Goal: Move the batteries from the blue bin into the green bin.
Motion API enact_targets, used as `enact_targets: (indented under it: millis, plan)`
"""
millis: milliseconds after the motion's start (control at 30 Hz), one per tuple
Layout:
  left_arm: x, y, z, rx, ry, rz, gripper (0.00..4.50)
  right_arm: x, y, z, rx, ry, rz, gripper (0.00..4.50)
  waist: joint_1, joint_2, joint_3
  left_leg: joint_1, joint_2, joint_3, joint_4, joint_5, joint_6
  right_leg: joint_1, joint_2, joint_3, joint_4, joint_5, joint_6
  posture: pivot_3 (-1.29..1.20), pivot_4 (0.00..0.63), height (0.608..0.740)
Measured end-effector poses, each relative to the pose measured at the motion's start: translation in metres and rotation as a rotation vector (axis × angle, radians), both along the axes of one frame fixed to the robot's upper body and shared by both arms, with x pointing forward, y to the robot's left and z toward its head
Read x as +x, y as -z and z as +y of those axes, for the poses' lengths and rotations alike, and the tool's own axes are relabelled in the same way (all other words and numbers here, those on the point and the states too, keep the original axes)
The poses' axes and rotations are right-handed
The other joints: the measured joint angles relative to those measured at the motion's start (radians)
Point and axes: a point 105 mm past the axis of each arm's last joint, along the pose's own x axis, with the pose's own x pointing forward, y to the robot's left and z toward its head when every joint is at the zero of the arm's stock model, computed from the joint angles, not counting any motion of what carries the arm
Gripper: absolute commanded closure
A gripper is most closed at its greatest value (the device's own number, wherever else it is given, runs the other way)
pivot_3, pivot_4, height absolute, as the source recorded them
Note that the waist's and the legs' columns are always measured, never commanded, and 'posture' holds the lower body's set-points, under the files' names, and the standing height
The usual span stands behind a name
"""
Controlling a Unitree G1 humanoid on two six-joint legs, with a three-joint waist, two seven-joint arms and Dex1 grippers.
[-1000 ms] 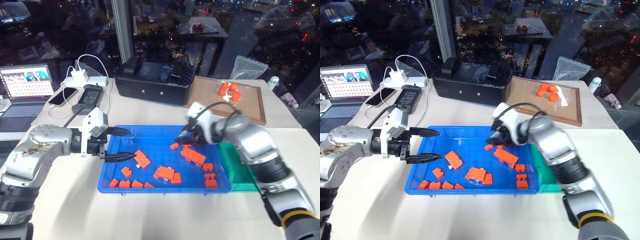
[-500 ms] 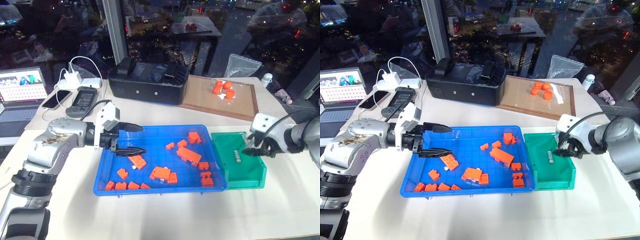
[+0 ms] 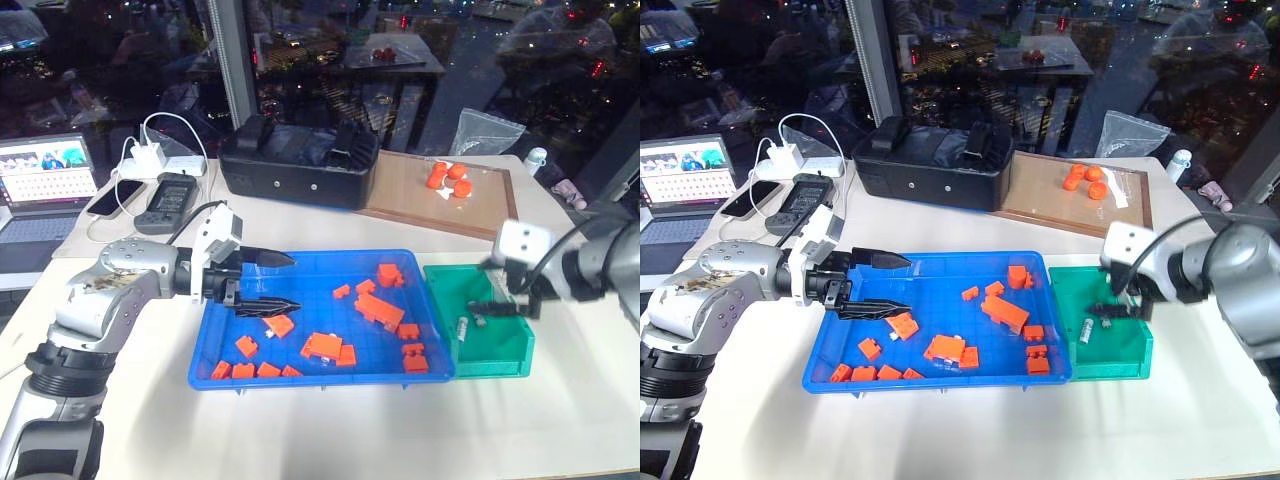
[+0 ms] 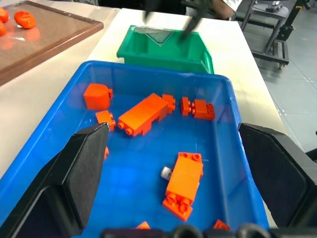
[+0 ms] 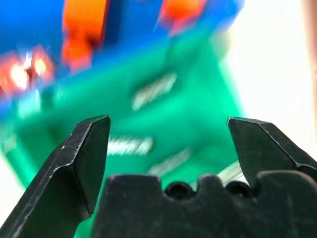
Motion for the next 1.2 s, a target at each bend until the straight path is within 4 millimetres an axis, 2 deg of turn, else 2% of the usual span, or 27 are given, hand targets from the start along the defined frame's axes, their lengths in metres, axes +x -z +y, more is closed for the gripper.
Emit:
enact_targets:
  millis: [67,133,267,367,467,600,767,867,1067,1100,1200]
  plan:
    - [-0.002,0.003,0.003,0.016,-0.006,0.018,0.00,-0.002,-0.011,0.027,0.050,-0.097,-0.016,0.09,0.000,0.000,0.000,0.000,0.001,0.000,-0.001,0.000,0.000,0.000,0.001,0.000,0.000,-0.001,-0.001,0.00,0.150,0.735]
    - [-0.003,0.005,0.004,0.025,-0.004,0.025,0.00,-0.009,-0.006,0.057,0.080,-0.207,0.018,0.09,0.003,0.000,0.000,0.000,0.001,0.000,-0.001,0.000,0.000,0.000,0.001,-0.001,0.001,-0.001,-0.002,0.00,0.150,0.735]
    - [-0.009,0.010,0.011,0.065,-0.013,0.052,0.00,-0.017,0.030,0.117,0.165,-0.346,0.120,0.09,0.005,0.000,0.000,-0.001,0.000,0.000,0.001,0.000,0.000,-0.001,0.000,-0.001,0.002,-0.001,-0.002,0.00,0.150,0.735]
    - [-0.023,0.016,0.015,0.095,0.008,0.100,0.00,-0.029,0.063,0.142,0.174,-0.393,0.196,0.09,0.015,0.000,0.000,-0.002,0.000,0.000,0.001,0.000,0.000,0.000,0.000,-0.002,0.001,-0.001,-0.002,0.00,0.150,0.735]
    - [-0.031,0.022,0.023,0.142,-0.006,0.126,0.00,-0.033,0.081,0.152,0.188,-0.390,0.233,0.09,0.020,0.000,0.000,-0.003,0.000,0.001,0.002,0.000,-0.001,-0.001,-0.001,-0.002,0.001,-0.001,-0.002,0.00,0.150,0.735]
    - [-0.041,0.032,0.037,0.211,-0.029,0.167,0.00,-0.032,0.096,0.152,0.169,-0.373,0.249,0.09,0.019,-0.001,0.000,0.002,0.001,0.001,0.002,0.000,-0.001,-0.001,-0.001,-0.003,0.001,-0.002,-0.005,0.00,0.150,0.735]
    - [-0.044,0.031,0.048,0.250,-0.063,0.156,0.00,-0.029,0.113,0.157,0.157,-0.360,0.281,0.09,0.018,-0.001,0.000,0.002,0.001,0.001,0.001,0.000,-0.001,-0.001,0.000,-0.002,0.002,-0.003,-0.009,0.00,0.150,0.735]
    - [-0.044,0.033,0.054,0.280,-0.093,0.148,0.00,-0.027,0.118,0.160,0.161,-0.343,0.282,0.85,0.017,-0.001,0.000,0.001,0.001,0.001,0.000,0.000,-0.001,0.000,0.000,-0.002,0.002,-0.003,-0.008,0.00,0.150,0.735]
    - [-0.041,0.033,0.056,0.292,-0.118,0.137,0.00,-0.023,0.119,0.160,0.164,-0.325,0.274,2.90,0.017,-0.001,0.000,0.001,0.001,0.001,0.001,0.000,-0.001,-0.001,0.000,-0.002,0.002,-0.002,-0.007,0.00,0.150,0.735]
    - [-0.041,0.033,0.056,0.292,-0.118,0.137,0.00,-0.021,0.116,0.159,0.165,-0.321,0.265,3.07,0.017,-0.001,0.000,0.001,0.001,0.001,0.001,0.000,-0.001,-0.001,0.000,-0.002,0.002,-0.002,-0.007,0.00,0.150,0.735]
    - [-0.041,0.033,0.056,0.293,-0.117,0.133,0.00,-0.007,0.102,0.153,0.177,-0.288,0.225,3.07,0.017,-0.001,0.000,0.001,0.001,0.001,0.001,0.000,-0.001,-0.001,0.000,-0.002,0.002,-0.002,-0.008,0.00,0.150,0.735]
